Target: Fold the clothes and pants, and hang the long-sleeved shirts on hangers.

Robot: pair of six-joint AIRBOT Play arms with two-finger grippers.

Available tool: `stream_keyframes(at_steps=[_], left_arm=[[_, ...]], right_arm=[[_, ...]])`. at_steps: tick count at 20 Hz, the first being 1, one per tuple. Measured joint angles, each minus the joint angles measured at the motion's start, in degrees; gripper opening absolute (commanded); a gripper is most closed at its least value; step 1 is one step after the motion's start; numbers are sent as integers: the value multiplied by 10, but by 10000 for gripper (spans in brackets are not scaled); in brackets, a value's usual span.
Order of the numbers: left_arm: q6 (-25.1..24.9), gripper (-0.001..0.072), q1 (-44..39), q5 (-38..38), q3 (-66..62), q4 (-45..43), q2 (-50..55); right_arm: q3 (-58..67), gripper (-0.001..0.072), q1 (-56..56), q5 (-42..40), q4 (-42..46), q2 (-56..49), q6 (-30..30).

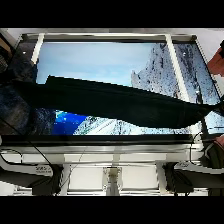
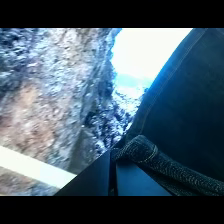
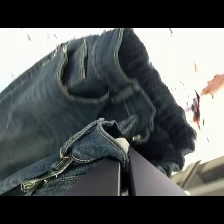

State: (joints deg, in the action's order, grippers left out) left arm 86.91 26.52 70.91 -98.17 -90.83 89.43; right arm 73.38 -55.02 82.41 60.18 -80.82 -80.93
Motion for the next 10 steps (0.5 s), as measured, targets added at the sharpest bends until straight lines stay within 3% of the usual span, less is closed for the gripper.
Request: stream_keyframes(at_steps=[10], left_arm=[[48,22,-19,-50,-7,-1,35]], right_arm=[[0,25,32,-72,-6,-62,-70]])
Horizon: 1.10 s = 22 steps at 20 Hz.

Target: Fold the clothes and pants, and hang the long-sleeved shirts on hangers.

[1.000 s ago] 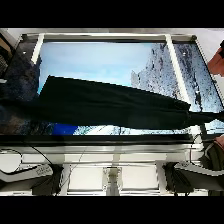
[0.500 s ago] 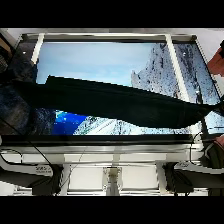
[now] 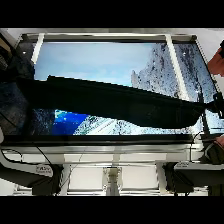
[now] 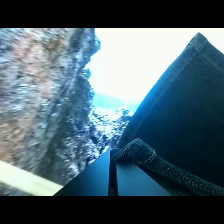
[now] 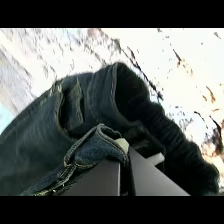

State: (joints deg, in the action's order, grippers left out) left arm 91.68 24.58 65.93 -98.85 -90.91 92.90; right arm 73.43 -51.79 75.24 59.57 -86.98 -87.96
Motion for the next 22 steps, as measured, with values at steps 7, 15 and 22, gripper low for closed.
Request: stream_keyframes(at_steps=[7,15,22], left_arm=[[62,22,-31,-72,0,0,57],[86,33,-42,-150,0,22,103],[88,372,-56,-216,0,46,128]], right_arm=[[0,25,14,-102,-68,-20,-12],[1,26,71,-243,-123,-64,-14],[4,590,109,-343,-141,-97,-14]])
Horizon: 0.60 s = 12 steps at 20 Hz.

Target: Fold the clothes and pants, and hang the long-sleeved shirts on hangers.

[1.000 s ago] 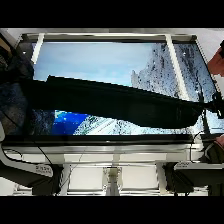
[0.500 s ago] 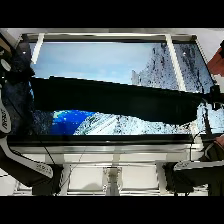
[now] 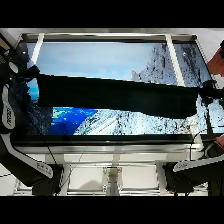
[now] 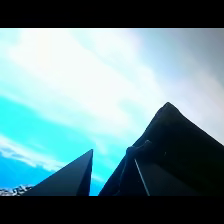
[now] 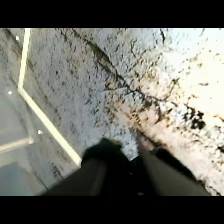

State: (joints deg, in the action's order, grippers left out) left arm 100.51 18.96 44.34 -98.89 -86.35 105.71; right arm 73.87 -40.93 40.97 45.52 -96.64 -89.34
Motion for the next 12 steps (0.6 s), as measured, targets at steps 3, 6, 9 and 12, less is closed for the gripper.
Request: stream_keyframes(at_steps=[3,6,9,12], left_arm=[[0,449,-2,-3,0,6,4],[0,482,1,5,0,6,3],[0,483,4,15,0,6,-4],[0,504,6,24,0,8,-8]], right_arm=[[17,629,5,-7,-4,-4,2],[60,605,6,1,0,-5,2],[115,474,6,33,25,-5,1],[151,474,9,66,68,-5,-18]])
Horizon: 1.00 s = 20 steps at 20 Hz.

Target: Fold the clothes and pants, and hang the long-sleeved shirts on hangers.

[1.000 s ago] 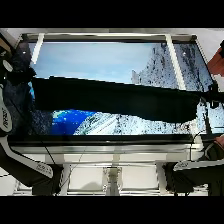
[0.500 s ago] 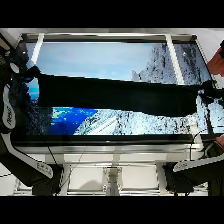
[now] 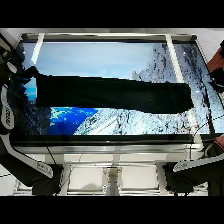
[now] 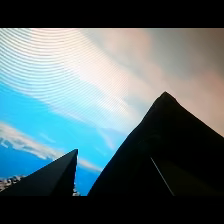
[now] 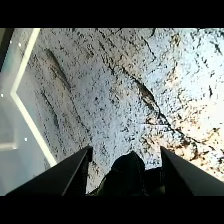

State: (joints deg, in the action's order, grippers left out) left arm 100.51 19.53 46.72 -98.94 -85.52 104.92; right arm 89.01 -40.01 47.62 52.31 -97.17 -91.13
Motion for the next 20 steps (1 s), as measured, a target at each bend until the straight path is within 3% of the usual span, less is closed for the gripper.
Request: stream_keyframes(at_steps=[1,3,8,11,16,20], left_arm=[[0,516,0,1,0,0,-1],[0,609,0,8,0,7,-2],[-2,629,10,16,-5,49,-3],[-28,628,27,63,-16,65,-3],[-127,628,84,200,-22,90,6],[-226,630,128,271,-23,159,31]], right_arm=[[6,474,1,14,12,0,-5],[14,474,4,32,29,0,-9],[21,476,25,80,48,0,6],[23,476,42,125,51,0,38],[23,475,72,251,53,0,90],[23,475,118,317,48,7,112]])
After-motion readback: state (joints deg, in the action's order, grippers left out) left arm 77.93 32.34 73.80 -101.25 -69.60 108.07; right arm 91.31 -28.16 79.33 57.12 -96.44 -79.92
